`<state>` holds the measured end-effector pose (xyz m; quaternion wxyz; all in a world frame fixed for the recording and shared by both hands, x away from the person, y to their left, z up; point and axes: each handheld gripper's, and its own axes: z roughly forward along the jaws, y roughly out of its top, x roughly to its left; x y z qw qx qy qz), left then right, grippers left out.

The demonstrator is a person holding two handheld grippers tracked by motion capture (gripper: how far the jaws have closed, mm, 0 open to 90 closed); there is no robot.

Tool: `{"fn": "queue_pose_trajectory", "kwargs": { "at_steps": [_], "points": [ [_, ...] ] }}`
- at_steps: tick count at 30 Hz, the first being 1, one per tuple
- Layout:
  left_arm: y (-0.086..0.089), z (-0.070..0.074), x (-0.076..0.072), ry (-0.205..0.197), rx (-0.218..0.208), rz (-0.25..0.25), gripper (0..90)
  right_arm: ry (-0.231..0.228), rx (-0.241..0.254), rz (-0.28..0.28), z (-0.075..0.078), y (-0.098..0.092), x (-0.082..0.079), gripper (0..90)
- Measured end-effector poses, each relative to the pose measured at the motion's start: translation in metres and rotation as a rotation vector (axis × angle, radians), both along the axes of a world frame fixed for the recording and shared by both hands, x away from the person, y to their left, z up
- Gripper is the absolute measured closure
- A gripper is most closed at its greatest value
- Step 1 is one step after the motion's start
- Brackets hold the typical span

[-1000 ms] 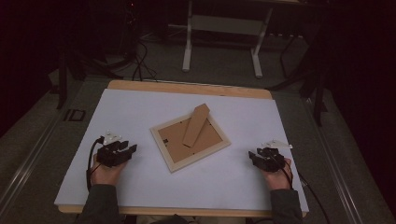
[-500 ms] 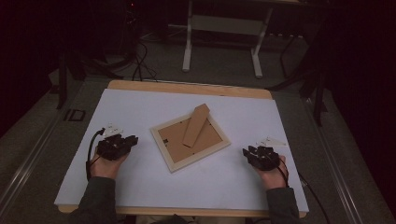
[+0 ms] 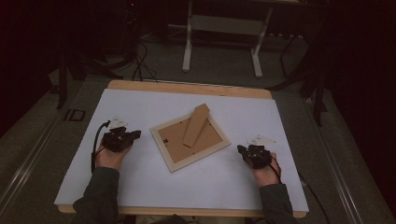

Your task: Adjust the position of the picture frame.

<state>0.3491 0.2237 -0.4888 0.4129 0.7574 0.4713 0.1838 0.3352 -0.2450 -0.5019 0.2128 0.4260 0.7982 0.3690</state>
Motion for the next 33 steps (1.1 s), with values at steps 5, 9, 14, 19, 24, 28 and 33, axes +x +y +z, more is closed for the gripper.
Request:
{"fn": "queue_pose_trajectory", "kwargs": {
  "at_steps": [5, 9, 14, 19, 24, 28, 33],
  "points": [
    [-0.004, 0.001, 0.017, -0.018, 0.02, -0.014, 90.0, 0.005, 0.001, 0.006, -0.002, 0.006, 0.002, 89.9],
    [-0.007, 0.0, 0.024, -0.03, 0.019, -0.027, 90.0, 0.012, 0.0, 0.01, -0.005, 0.009, 0.003, 89.9],
    [-0.011, -0.004, 0.035, -0.029, 0.019, -0.032, 90.0, 0.018, -0.002, 0.017, -0.007, 0.013, 0.004, 90.0],
    [-0.016, -0.009, 0.047, -0.026, 0.031, -0.035, 90.0, 0.024, 0.0, 0.024, -0.01, 0.017, 0.006, 89.9],
    [-0.021, -0.015, 0.06, -0.015, 0.04, -0.025, 90.0, 0.025, 0.0, 0.032, -0.012, 0.021, 0.008, 89.9],
    [-0.023, -0.018, 0.068, -0.005, 0.031, -0.01, 90.0, 0.025, 0.003, 0.034, -0.013, 0.024, 0.009, 90.0],
    [-0.028, -0.025, 0.077, 0.03, 0.049, -0.01, 90.0, 0.024, 0.007, 0.033, -0.015, 0.026, 0.011, 89.9]
  ]
}}
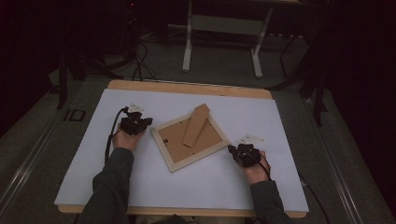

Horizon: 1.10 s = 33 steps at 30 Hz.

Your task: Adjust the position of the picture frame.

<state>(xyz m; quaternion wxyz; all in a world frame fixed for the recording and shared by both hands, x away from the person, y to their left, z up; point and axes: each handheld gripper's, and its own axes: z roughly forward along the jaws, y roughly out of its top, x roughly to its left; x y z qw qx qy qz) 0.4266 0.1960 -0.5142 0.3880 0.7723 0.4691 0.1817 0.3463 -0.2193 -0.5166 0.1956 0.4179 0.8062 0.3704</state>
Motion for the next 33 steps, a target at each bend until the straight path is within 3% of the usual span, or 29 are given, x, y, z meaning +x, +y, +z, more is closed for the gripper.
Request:
{"fn": "queue_pose_trajectory", "kwargs": {
  "at_steps": [10, 20, 33],
  "points": [
    [0.0, -0.015, 0.011, 0.054, 0.028, 0.009, 90.0, 0.006, 0.002, 0.001, -0.004, 0.002, 0.001, 89.9],
    [-0.002, -0.015, 0.01, 0.056, 0.031, -0.002, 90.0, 0.023, 0.002, -0.003, -0.01, 0.009, 0.006, 90.0],
    [-0.012, -0.013, 0.004, 0.05, 0.083, -0.066, 90.0, 0.036, 0.004, -0.019, -0.013, 0.008, 0.012, 89.9]
  ]
}}
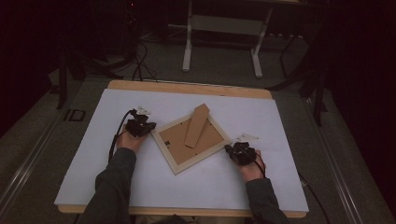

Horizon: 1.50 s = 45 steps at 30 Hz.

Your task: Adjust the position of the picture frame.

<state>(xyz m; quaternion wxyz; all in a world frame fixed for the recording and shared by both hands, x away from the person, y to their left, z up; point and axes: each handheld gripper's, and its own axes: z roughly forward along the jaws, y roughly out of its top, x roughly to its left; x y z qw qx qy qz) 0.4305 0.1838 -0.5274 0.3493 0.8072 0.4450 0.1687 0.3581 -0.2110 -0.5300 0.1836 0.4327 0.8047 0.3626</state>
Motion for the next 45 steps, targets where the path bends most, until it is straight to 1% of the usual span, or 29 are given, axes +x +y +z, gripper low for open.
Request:
{"fn": "queue_pose_trajectory", "kwargs": {
  "at_steps": [3, 5, 7, 13, 18, 22, 24, 28, 30, 35, 38, 45],
  "points": [
    [-0.003, 0.001, -0.004, -0.001, 0.023, -0.026, 90.0, 0.003, 0.001, -0.006, 0.0, -0.002, 0.002, 89.9],
    [-0.004, 0.002, -0.007, -0.001, 0.031, -0.05, 90.0, 0.005, 0.0, -0.014, 0.0, -0.005, 0.003, 89.9],
    [-0.005, 0.001, -0.011, 0.002, 0.023, -0.067, 90.0, 0.005, 0.003, -0.017, 0.0, -0.005, 0.003, 89.9],
    [-0.006, 0.0, -0.023, 0.008, -0.016, -0.092, 90.0, 0.004, 0.009, -0.023, 0.002, -0.005, 0.004, 89.9],
    [-0.008, -0.003, -0.031, 0.014, -0.056, -0.094, 90.0, 0.007, 0.019, -0.034, 0.002, -0.007, 0.005, 89.9],
    [-0.011, -0.002, -0.038, 0.016, -0.05, -0.112, 90.0, 0.01, 0.021, -0.044, 0.002, -0.008, 0.005, 89.9],
    [-0.014, -0.002, -0.042, 0.015, -0.058, -0.118, 90.0, 0.018, 0.023, -0.05, 0.002, -0.01, 0.006, 89.9],
    [-0.02, -0.001, -0.051, 0.017, -0.047, -0.148, 90.0, 0.026, 0.022, -0.054, 0.001, -0.013, 0.008, 89.9],
    [-0.022, -0.002, -0.056, 0.02, -0.061, -0.157, 90.0, 0.03, 0.02, -0.06, 0.001, -0.014, 0.009, 89.9],
    [-0.028, -0.003, -0.071, 0.025, -0.073, -0.183, 90.0, 0.043, 0.019, -0.066, -0.001, -0.016, 0.013, 89.9],
    [-0.034, -0.003, -0.08, 0.022, -0.071, -0.202, 90.0, 0.05, 0.009, -0.065, -0.002, -0.015, 0.015, 90.0],
    [-0.051, -0.002, -0.1, 0.021, -0.06, -0.254, 90.0, 0.056, 0.007, -0.073, -0.001, -0.015, 0.019, 89.9]
  ]
}}
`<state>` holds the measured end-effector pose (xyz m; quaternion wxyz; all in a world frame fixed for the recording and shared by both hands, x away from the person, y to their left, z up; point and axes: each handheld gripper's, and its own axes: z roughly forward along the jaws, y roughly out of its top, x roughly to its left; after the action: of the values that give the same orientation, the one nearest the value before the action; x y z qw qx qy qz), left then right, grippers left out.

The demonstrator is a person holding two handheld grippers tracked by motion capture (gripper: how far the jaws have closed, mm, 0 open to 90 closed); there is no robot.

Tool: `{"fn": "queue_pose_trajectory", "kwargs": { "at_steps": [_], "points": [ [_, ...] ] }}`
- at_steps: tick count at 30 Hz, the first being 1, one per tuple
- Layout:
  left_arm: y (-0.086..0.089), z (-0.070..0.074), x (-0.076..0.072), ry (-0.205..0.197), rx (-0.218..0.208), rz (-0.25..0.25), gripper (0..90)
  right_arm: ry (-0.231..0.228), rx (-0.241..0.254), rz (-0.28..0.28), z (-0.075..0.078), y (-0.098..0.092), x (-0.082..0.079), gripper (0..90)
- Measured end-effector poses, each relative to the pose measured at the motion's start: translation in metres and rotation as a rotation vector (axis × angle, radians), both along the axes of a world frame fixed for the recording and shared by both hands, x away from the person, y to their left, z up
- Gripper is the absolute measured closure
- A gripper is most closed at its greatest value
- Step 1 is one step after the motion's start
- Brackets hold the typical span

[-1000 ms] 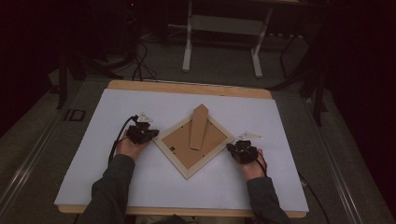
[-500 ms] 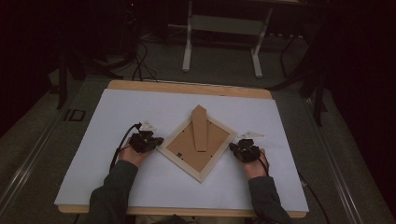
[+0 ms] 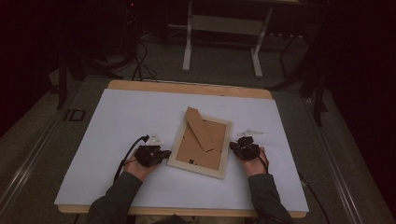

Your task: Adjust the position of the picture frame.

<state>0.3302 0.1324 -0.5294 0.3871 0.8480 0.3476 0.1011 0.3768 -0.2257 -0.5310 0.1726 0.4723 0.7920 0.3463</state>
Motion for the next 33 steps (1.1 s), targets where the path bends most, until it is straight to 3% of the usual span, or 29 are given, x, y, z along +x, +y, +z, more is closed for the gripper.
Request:
{"fn": "queue_pose_trajectory", "kwargs": {
  "at_steps": [15, 26, 33],
  "points": [
    [-0.027, 0.004, -0.03, -0.003, -0.013, -0.083, 90.0, 0.006, -0.005, 0.007, 0.008, -0.002, 0.007, 90.0],
    [-0.036, 0.002, -0.036, 0.007, -0.044, -0.101, 90.0, 0.014, -0.008, -0.009, 0.007, -0.003, 0.012, 90.0],
    [-0.045, 0.002, -0.041, 0.002, -0.043, -0.125, 90.0, 0.021, -0.006, -0.022, 0.005, -0.004, 0.014, 90.0]
  ]
}}
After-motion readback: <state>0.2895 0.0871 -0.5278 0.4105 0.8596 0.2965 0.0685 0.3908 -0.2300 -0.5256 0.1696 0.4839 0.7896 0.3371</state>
